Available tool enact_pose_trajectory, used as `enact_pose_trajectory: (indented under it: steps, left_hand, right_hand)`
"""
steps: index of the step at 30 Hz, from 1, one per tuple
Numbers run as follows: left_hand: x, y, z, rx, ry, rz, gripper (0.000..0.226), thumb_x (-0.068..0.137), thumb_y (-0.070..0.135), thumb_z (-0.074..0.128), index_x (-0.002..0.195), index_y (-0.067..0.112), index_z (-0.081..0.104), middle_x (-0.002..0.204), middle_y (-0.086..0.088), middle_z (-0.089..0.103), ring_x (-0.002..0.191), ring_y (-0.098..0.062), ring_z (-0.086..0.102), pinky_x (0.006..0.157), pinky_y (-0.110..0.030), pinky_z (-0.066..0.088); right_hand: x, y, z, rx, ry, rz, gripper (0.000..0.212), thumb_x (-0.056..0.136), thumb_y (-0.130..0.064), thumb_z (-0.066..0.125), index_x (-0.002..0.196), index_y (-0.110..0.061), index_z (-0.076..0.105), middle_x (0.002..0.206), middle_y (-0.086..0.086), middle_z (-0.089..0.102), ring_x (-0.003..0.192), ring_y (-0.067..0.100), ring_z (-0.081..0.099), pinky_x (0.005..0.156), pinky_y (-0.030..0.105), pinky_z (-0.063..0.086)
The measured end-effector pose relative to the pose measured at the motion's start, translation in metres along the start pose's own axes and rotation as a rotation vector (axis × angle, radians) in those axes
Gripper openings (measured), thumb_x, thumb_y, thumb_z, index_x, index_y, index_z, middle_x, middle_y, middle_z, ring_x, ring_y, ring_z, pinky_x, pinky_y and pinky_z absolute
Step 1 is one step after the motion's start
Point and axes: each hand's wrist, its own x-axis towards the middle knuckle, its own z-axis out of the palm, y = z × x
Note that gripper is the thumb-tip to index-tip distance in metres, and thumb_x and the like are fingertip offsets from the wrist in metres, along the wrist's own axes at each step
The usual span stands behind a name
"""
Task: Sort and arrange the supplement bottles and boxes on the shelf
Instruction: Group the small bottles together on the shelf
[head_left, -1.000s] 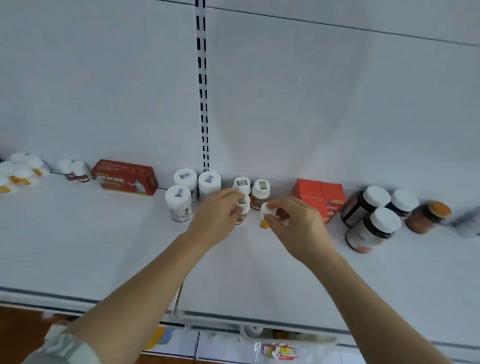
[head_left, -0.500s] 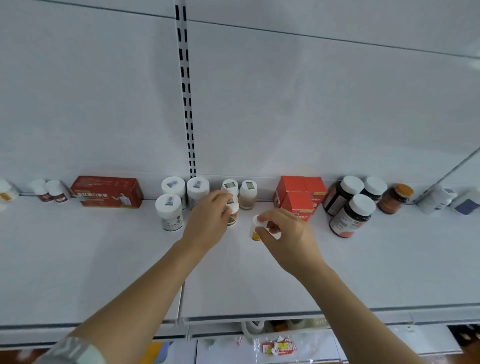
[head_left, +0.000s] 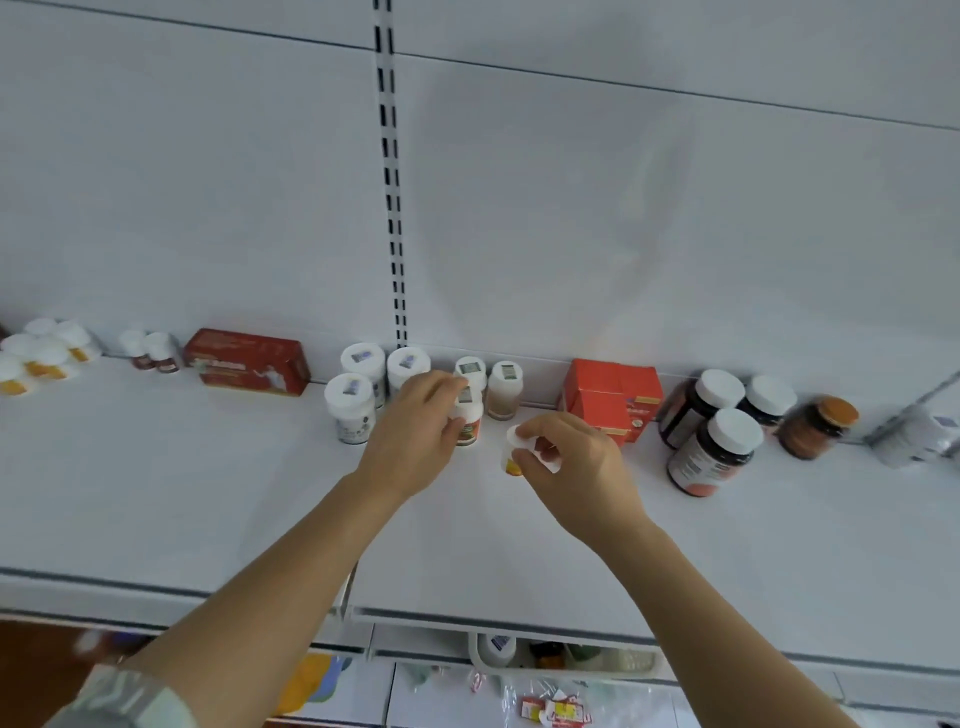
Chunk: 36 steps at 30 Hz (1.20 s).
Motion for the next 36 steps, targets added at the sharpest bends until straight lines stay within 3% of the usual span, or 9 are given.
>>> enact_pose_trajectory:
  steps: [8, 15, 18, 25, 30, 33, 36]
  left_hand:
    - [-0.043, -0.017, -0.045, 0.145, 0.142, -0.005, 0.037, 0.091, 0.030, 0.057, 0.123, 0.010, 0.061, 0.120, -0.005, 0.059, 0.114, -0.025, 0.053, 0.097, -0.038, 0.045]
    - [-0.089, -0.071, -0.098, 0.257, 0.192, -0.147, 0.040, 0.093, 0.032, 0.056, 0.127, 0.011, 0.059, 0.127, -0.007, 0.058, 0.121, -0.026, 0.052, 0.103, -0.041, 0.045]
    - [-0.113, -0.104, -0.124, 0.296, 0.186, -0.223, 0.042, 0.095, 0.037, 0.054, 0.130, 0.013, 0.059, 0.130, -0.009, 0.060, 0.123, -0.027, 0.053, 0.104, -0.039, 0.043]
    - [-0.171, -0.198, -0.195, 0.322, 0.162, -0.316, 0.053, 0.095, 0.046, 0.037, 0.130, 0.014, 0.060, 0.133, -0.012, 0.059, 0.123, -0.030, 0.054, 0.104, -0.043, 0.045]
    - [-0.204, -0.262, -0.233, 0.360, 0.135, -0.380, 0.048, 0.097, 0.044, 0.050, 0.137, 0.018, 0.055, 0.141, -0.010, 0.054, 0.130, -0.029, 0.048, 0.108, -0.042, 0.039]
    - [-0.212, -0.292, -0.249, 0.370, 0.121, -0.405, 0.049, 0.097, 0.045, 0.050, 0.139, 0.020, 0.052, 0.143, -0.008, 0.052, 0.132, -0.028, 0.046, 0.108, -0.040, 0.037]
    - [-0.209, -0.318, -0.259, 0.357, 0.110, -0.409, 0.049, 0.096, 0.044, 0.051, 0.139, 0.018, 0.053, 0.143, -0.009, 0.052, 0.131, -0.029, 0.046, 0.108, -0.040, 0.038]
  right_hand:
    - [0.020, -0.033, 0.036, 0.016, -0.021, -0.148, 0.019, 0.081, -0.018, 0.076, 0.100, -0.017, 0.072, 0.095, -0.005, 0.069, 0.083, 0.017, 0.062, 0.068, 0.035, 0.054]
    - [0.035, -0.100, 0.087, 0.059, -0.062, -0.265, 0.019, 0.083, -0.019, 0.075, 0.102, -0.017, 0.072, 0.093, -0.007, 0.067, 0.075, 0.008, 0.058, 0.063, 0.027, 0.052]
    - [0.043, -0.139, 0.113, 0.065, -0.038, -0.306, 0.019, 0.081, -0.017, 0.077, 0.099, -0.016, 0.072, 0.090, -0.009, 0.064, 0.069, 0.001, 0.053, 0.061, 0.015, 0.046]
    - [0.051, -0.239, 0.202, 0.087, -0.048, -0.310, 0.018, 0.079, -0.014, 0.078, 0.096, -0.015, 0.072, 0.092, -0.005, 0.068, 0.063, 0.004, 0.056, 0.058, 0.023, 0.052]
    - [0.057, -0.297, 0.265, 0.097, -0.136, -0.239, 0.018, 0.083, -0.017, 0.074, 0.100, -0.017, 0.071, 0.099, -0.007, 0.067, 0.068, 0.004, 0.058, 0.062, 0.007, 0.038]
    - [0.072, -0.322, 0.296, 0.099, -0.160, -0.193, 0.019, 0.085, -0.018, 0.072, 0.103, -0.017, 0.070, 0.102, -0.007, 0.067, 0.072, 0.005, 0.057, 0.064, 0.007, 0.037]
    - [0.091, -0.340, 0.325, 0.079, -0.156, -0.178, 0.019, 0.086, -0.017, 0.070, 0.105, -0.016, 0.070, 0.102, -0.003, 0.068, 0.074, 0.009, 0.060, 0.065, 0.017, 0.043]
